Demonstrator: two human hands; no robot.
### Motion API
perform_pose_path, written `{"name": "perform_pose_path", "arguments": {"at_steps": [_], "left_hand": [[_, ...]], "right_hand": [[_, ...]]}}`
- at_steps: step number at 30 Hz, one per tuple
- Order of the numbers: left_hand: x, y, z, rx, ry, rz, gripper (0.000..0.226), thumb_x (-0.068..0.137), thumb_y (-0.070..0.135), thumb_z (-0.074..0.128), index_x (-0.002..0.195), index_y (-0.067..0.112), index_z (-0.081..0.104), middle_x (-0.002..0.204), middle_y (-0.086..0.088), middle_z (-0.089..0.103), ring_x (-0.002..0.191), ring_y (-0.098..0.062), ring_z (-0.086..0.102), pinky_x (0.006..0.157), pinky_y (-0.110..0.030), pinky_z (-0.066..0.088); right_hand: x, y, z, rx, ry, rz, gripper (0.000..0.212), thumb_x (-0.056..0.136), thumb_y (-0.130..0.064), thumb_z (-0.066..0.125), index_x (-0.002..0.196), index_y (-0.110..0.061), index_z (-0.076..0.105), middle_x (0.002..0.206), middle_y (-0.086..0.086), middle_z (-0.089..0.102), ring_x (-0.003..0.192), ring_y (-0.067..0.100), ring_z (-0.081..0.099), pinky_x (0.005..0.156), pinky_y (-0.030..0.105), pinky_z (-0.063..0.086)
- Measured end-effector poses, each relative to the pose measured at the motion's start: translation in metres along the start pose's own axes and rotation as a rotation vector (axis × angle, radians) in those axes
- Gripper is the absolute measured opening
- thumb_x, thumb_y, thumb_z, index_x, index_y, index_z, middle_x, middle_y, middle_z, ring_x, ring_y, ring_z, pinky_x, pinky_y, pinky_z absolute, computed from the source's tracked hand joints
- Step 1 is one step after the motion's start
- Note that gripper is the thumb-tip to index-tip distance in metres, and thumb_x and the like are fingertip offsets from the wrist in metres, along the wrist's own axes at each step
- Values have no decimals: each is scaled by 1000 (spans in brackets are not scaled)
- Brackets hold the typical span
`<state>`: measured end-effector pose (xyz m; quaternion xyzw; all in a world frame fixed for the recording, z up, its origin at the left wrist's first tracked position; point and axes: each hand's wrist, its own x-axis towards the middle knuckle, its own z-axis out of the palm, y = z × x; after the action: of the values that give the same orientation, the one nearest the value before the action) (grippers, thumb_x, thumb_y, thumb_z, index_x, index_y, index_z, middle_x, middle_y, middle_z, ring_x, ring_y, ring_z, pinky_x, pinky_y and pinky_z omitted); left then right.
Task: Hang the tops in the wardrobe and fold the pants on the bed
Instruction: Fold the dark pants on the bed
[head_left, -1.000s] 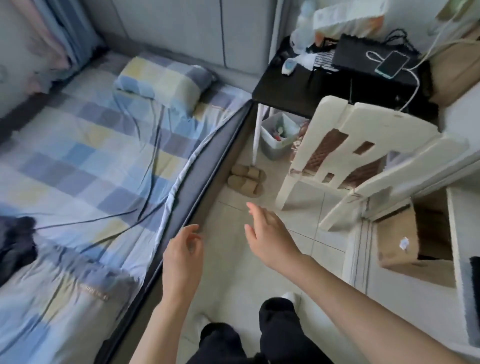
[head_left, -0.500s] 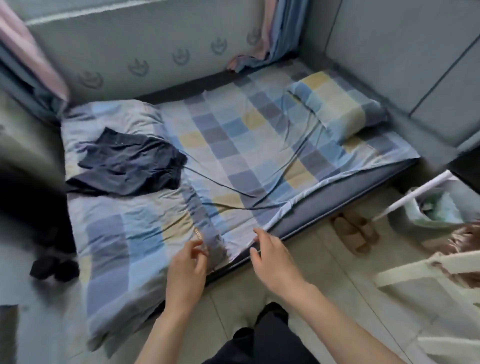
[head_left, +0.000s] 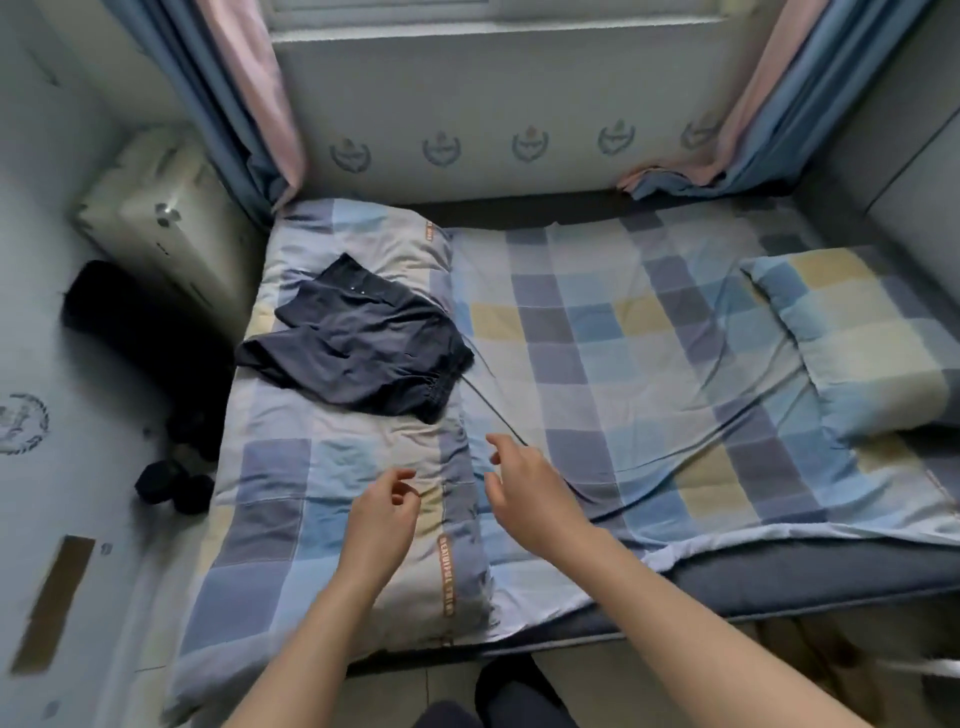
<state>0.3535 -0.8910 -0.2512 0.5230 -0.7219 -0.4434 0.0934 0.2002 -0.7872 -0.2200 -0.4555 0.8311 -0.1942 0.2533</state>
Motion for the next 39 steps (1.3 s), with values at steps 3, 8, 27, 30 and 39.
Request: {"name": "perform_pose_path", "arguments": {"at_steps": [3,8,27,30,39], "left_hand": [[57,17,-5,63,15,12,25,93,14,51,114,20,61,96,0,65,93,-21,60,83,-37,50],[158,12,-11,216,11,40,27,94,16,51,120,15,58,106,2,59,102,-20,56,81,-29,41],[456,-178,167,743,-315,-41,95,87,52,61,154,37,-5,164,1,-9,148,-35,9,118,-50,19],[475,-193,197,785,-341,-67,101,84,59,62,154,36,-8,163,-2,-14,148,-39,2,117,-55,14],[486,-204,225,571,-28,62,35,76,32,70,100,16,50,114,-8,59,114,-29,51,87,-35,41]], "right_hand": [[59,-1,-17,-35,-18,-43,38,96,-20,41,134,-12,40,121,10,57,113,30,50,93,43,44],[166,5,-17,-83,-36,-48,30,94,-19,40,123,-10,46,109,12,60,98,33,54,83,45,48],[471,175,231,-387,-356,11,59,90,-7,54,141,-8,25,139,15,40,122,36,44,96,44,43],[491,181,259,-429,-395,-32,69,92,-8,53,149,-7,14,144,17,35,125,37,42,99,42,39],[481,202,291,-476,-367,-89,77,92,-8,52,153,-19,6,157,7,12,130,35,34,104,42,39]]}}
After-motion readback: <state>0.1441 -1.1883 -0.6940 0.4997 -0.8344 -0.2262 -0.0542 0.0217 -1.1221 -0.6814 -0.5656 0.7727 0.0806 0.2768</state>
